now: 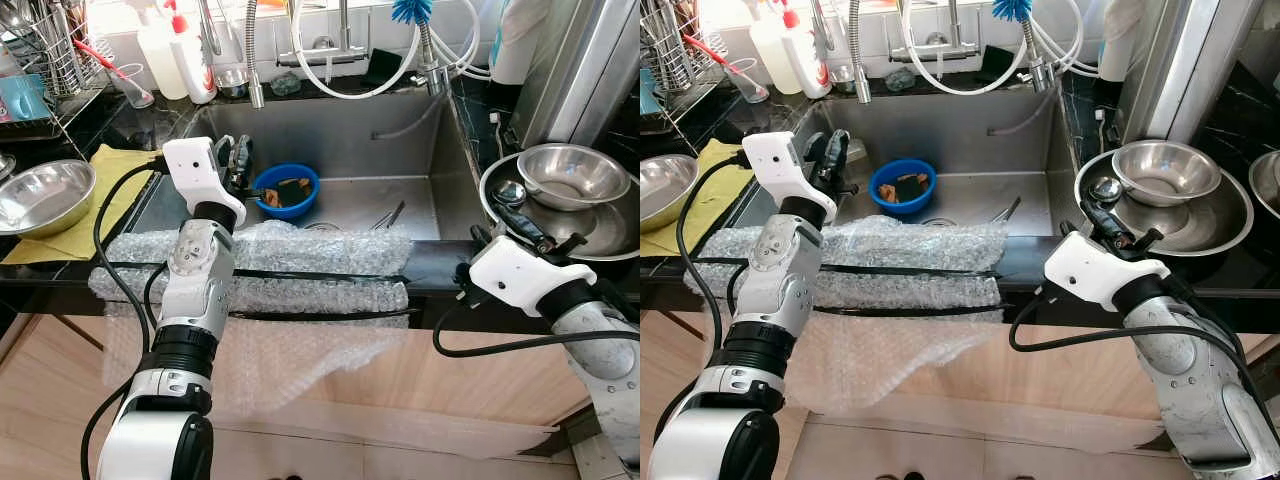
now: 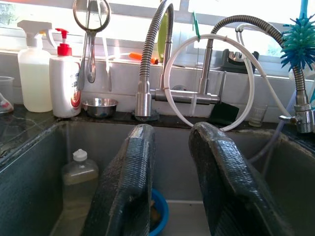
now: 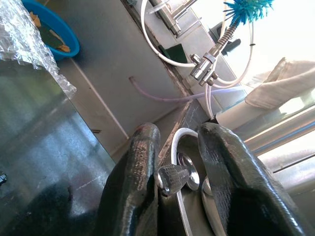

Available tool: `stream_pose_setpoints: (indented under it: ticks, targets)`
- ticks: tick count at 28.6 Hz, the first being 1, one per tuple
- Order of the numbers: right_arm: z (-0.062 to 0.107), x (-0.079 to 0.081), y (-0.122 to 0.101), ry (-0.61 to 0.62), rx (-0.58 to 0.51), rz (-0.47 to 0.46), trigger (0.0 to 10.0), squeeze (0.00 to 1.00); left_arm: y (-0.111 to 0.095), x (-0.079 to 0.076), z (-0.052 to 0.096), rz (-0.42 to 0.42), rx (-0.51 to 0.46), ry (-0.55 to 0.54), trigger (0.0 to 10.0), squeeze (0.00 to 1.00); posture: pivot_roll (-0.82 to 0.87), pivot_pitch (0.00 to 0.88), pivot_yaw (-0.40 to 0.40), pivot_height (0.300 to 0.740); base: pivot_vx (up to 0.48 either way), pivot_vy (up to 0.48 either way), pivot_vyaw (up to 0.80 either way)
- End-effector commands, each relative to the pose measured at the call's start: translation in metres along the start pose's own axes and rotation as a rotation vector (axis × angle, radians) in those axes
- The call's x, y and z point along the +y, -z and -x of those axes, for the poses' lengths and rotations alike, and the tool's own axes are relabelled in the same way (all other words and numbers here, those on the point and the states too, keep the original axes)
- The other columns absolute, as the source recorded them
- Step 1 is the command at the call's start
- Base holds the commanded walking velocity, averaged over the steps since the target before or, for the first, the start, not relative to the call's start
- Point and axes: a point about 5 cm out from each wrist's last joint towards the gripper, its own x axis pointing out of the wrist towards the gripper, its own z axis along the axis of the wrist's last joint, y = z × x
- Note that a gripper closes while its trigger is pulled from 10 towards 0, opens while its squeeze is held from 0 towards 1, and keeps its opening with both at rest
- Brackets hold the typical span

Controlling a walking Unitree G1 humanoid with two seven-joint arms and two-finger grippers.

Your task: Kitchen organization

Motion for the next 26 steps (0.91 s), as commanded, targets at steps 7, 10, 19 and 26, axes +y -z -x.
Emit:
stream_pose_setpoints:
  ticks: [7,10,19,26]
  targets:
    - [0.0,-0.002,-0.004,0.003,-0.026,-0.013,0.0,0.0,-0.005,0.003,-0.003,-0.006,-0.014,-0.007,10.0,0.0,-0.12,0.111,0.144,0.74,0.0,0.0,0.0]
    - [0.0,-0.002,-0.004,0.004,-0.027,-0.013,0.0,0.0,-0.005,0.003,-0.003,-0.007,-0.014,-0.008,10.0,0.0,-0.12,0.111,0.144,0.74,0.0,0.0,0.0]
    - [-0.002,-0.005,-0.007,0.017,-0.035,-0.007,0.0,0.0,-0.005,0.003,-0.003,-0.005,-0.017,-0.013,10.0,0.0,-0.12,0.109,0.142,0.74,0.0,0.0,0.0]
    - [-0.003,-0.012,-0.011,0.044,-0.048,0.003,0.0,0.0,-0.004,0.003,-0.003,-0.001,-0.018,-0.013,10.0,0.0,-0.12,0.108,0.141,0.74,0.0,0.0,0.0]
